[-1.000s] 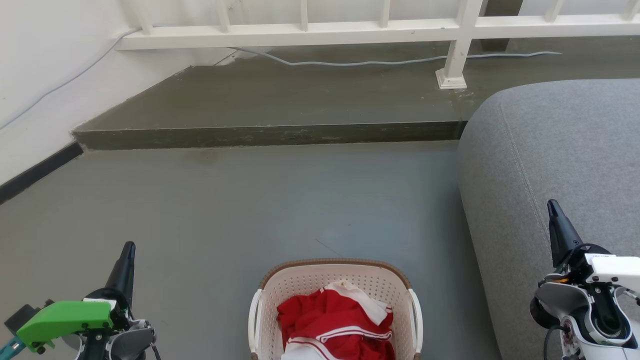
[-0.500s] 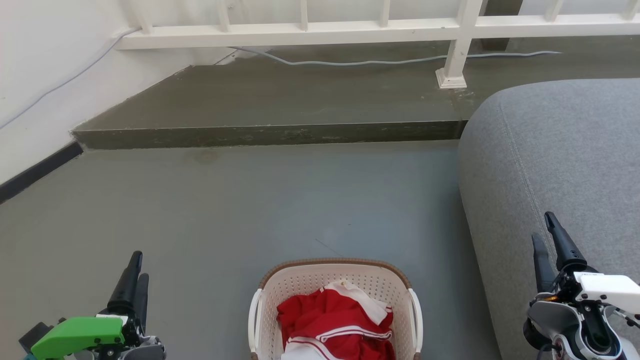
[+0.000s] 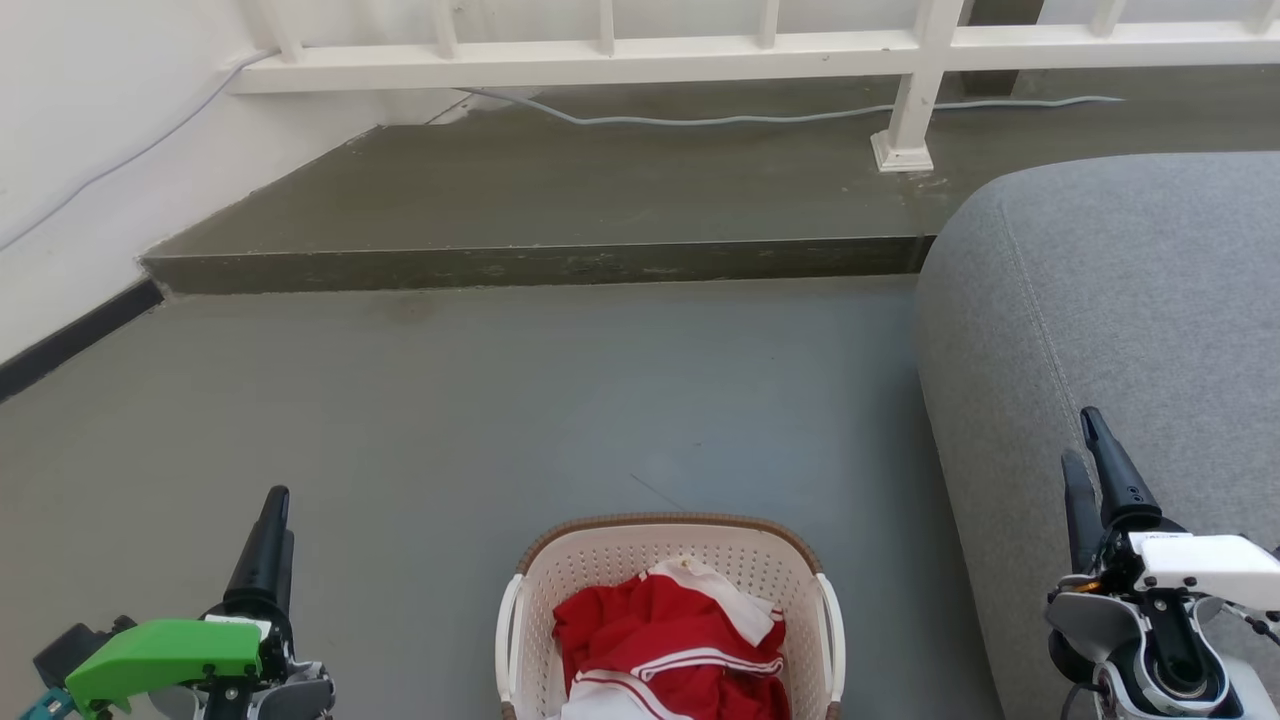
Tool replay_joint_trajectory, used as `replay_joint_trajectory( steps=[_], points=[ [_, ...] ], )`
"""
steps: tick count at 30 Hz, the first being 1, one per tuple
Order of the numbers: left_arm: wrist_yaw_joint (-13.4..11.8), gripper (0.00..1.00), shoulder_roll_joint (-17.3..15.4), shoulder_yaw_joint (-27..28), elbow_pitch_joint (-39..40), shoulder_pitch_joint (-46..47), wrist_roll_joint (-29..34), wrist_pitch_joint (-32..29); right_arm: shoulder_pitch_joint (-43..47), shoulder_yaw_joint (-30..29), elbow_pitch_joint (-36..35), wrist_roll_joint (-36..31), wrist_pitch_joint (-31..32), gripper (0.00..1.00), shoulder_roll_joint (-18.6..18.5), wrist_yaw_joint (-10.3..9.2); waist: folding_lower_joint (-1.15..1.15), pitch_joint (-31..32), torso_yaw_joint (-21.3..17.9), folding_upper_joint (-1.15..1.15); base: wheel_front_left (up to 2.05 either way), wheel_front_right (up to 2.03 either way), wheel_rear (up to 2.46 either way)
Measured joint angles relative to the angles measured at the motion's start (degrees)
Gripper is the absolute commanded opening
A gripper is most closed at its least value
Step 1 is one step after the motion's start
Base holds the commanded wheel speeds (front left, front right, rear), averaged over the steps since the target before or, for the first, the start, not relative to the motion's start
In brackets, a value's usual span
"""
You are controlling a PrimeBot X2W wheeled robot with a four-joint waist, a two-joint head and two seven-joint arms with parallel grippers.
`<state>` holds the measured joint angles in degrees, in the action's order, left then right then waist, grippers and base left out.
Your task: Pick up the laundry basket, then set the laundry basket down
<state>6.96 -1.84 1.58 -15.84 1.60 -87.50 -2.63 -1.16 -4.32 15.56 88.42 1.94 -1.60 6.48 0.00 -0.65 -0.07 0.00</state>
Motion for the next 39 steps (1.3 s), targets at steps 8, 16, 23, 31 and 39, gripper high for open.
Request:
replay_joint_trajectory(
  steps=[8, 16, 23, 31, 39],
  points=[
    [0.00, 1.00, -1.23, -2.16, 0.70, 0.21, 4.15, 1.99, -0.24, 3.10, -1.05, -5.35, -1.80, 1.00, -1.63, 0.01, 0.00, -0.23, -0.09, 0.00, 0.00, 0.00, 0.00],
    [0.00, 1.00, -2.26, -4.13, 0.91, 0.56, 8.66, 4.07, -0.75, 6.15, -1.47, -11.14, -3.52, 1.00, -2.68, 0.03, 0.00, -0.38, -0.17, 0.00, 0.00, 0.00, 0.00],
    [0.00, 1.00, -3.16, -5.68, 0.79, 0.77, 14.64, 5.48, -0.90, 8.31, -1.42, -17.26, -5.01, 1.00, -4.00, 0.04, 0.00, -0.51, -0.22, 0.00, 0.00, 0.00, 0.00],
    [0.00, 1.00, -4.32, -6.78, 0.18, 1.04, 22.30, 7.12, -2.12, 9.51, -1.40, -26.04, -6.55, 1.00, -4.94, 0.00, 0.00, -0.52, -0.31, 0.00, 0.00, 0.00, 0.00],
    [-0.20, 1.00, -4.44, -7.16, 0.42, 2.19, 30.02, 8.55, -2.37, 11.33, -1.87, -34.12, -8.05, 1.00, -5.32, -0.60, 0.00, -0.51, -0.37, 0.00, 0.00, 0.00, 0.00]
  ],
)
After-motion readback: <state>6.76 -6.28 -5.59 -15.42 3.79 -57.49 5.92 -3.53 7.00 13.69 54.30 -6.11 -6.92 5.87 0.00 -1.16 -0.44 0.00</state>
